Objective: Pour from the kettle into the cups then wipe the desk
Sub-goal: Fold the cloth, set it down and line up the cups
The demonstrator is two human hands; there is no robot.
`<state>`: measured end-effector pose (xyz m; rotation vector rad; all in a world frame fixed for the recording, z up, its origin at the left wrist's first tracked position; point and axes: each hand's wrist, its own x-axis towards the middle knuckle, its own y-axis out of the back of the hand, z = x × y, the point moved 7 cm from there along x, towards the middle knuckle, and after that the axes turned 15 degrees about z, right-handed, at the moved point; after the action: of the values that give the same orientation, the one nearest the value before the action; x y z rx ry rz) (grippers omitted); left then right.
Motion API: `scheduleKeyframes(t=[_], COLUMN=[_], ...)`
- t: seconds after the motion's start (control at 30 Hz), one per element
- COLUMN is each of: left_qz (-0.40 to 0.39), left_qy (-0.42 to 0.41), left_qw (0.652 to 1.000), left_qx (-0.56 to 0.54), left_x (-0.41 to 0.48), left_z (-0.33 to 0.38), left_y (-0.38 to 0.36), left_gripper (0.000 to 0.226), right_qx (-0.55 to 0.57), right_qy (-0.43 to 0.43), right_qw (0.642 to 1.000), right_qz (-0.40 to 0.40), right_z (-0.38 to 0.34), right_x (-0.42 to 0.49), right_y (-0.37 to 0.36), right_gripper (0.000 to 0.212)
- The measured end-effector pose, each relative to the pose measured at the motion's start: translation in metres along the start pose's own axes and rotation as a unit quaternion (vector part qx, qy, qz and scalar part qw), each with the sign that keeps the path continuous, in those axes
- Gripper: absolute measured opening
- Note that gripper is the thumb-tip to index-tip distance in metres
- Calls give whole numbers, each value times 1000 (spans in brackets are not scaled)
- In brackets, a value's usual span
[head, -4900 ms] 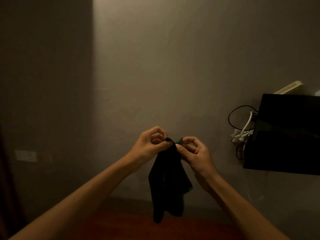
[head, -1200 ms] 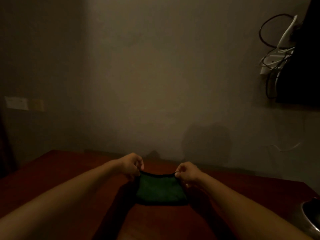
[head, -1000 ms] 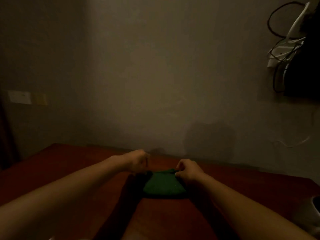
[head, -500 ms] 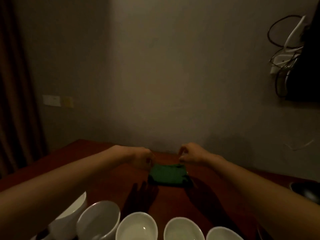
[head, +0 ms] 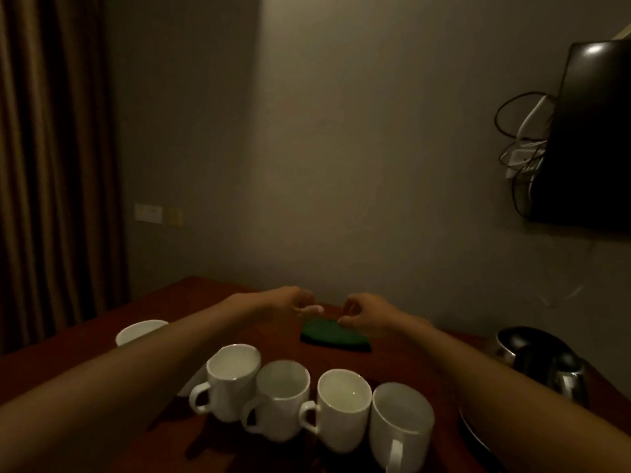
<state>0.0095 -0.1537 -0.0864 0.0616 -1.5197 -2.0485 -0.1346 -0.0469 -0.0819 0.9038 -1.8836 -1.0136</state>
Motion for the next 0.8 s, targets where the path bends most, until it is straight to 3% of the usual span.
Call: scheduleKeyframes(t=[0.13,0.27,0.43,0.53,0.67,0.8], left_qz=[-78,-159,-195,-172,-140,-105], left_qy=[19,2,-16,-18,-54,-49], left_qw=[996,987,976,981,983,984], left_qx=[-37,-13,95,86,102,132], left_x=[-41,-75,-92,-88,-84,-77], left_z=[44,73,88,91,98,96], left_y=[4,-16,-43,-51,-52,-54], left_gripper=[40,78,107,106,96,87], right_qx=[-31,-120,-234,-216,-248,-178], right_qy=[-16,-27,-66,-163,-154,-173], right_qw=[997,982,941,919,912,934], right_qz=[-68,-144,-234,-288,-290,-256], right_z=[-8,-14,-21,-9,10,9], right_x=[-32,-66,-117,-142,-137,-138], right_y=[4,13,45,53,24,20], right_gripper=[38,40,80,99,130,96])
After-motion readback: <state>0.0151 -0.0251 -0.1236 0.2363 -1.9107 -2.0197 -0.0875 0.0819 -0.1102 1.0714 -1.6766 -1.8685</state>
